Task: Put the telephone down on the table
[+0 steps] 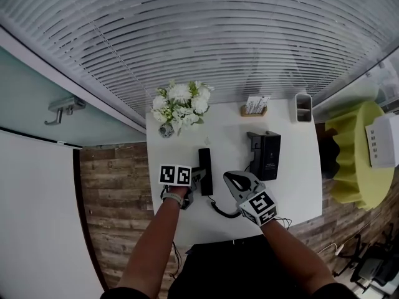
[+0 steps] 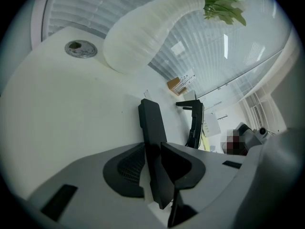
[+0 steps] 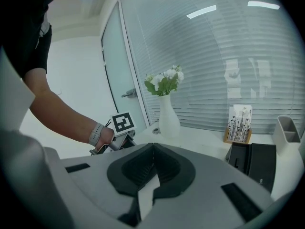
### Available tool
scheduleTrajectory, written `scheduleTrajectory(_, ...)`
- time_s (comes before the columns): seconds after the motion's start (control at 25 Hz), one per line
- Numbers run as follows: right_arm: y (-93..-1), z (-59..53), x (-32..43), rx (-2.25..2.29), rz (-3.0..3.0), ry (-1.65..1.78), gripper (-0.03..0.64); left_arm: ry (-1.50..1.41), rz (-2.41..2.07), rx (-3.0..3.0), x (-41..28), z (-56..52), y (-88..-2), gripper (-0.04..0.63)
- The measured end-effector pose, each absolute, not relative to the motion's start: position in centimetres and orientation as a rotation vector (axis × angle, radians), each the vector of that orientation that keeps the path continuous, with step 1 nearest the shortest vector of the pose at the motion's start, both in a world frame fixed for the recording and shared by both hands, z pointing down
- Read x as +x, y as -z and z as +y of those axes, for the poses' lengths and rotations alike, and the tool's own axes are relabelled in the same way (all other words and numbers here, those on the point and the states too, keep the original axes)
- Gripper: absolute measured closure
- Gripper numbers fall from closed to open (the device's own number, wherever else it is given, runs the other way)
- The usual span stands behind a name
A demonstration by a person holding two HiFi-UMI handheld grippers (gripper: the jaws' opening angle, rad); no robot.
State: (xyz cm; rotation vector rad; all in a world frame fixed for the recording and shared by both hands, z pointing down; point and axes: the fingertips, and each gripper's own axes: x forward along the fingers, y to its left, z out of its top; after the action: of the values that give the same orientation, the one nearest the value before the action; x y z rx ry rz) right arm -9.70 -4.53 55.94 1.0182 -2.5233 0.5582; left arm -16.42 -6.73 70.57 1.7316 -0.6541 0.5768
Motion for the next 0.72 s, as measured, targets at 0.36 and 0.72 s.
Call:
scheduleTrajectory(0.36,-54.6,-4.2,-8.3,1.053,-2.536,-0.546,0.597,-0.461,-0.891,2.123,-16.9,-7.7,-63.7,0.485)
scheduleTrajectory(0.72,-49.1,-0.9,-5.0,1.07,-2.619,-0.47,0.595,-0.34,-0.947,2.441,-14.1,-1.9,-51.7,0.584)
